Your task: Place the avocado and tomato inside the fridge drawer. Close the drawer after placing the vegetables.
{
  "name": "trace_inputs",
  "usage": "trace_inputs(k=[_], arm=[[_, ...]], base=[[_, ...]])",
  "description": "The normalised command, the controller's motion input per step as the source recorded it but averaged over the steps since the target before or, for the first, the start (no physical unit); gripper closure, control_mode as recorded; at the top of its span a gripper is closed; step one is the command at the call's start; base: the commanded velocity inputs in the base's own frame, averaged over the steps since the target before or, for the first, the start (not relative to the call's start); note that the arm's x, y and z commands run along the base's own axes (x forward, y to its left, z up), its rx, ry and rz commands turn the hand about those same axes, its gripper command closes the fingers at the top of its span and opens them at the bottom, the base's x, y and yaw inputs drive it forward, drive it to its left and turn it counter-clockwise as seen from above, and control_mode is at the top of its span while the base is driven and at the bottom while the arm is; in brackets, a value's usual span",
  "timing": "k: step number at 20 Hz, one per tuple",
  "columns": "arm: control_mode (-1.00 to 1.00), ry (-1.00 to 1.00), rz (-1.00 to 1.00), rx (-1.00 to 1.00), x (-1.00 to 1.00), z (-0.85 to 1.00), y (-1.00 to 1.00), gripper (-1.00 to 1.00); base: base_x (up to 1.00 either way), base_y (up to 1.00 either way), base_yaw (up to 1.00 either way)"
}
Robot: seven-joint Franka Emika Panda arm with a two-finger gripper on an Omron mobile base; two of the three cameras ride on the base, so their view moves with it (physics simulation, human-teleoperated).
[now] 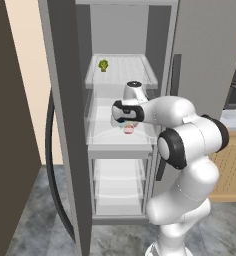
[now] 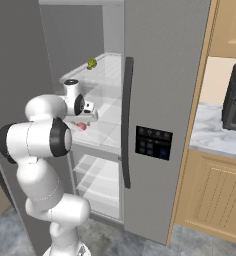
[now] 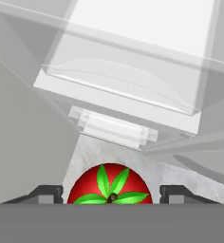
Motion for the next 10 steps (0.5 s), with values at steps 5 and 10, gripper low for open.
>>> trace_inputs(k=[5,10], arm=[[-1.00,0.00,0.00,0.00,0.00,0.29,0.00,-1.00],[-1.00,-0.01,0.00,0.00,0.03,0.80,0.00,-1.00]], base=[[0.00,0.00,0.00],[0.00,0.00,0.00]])
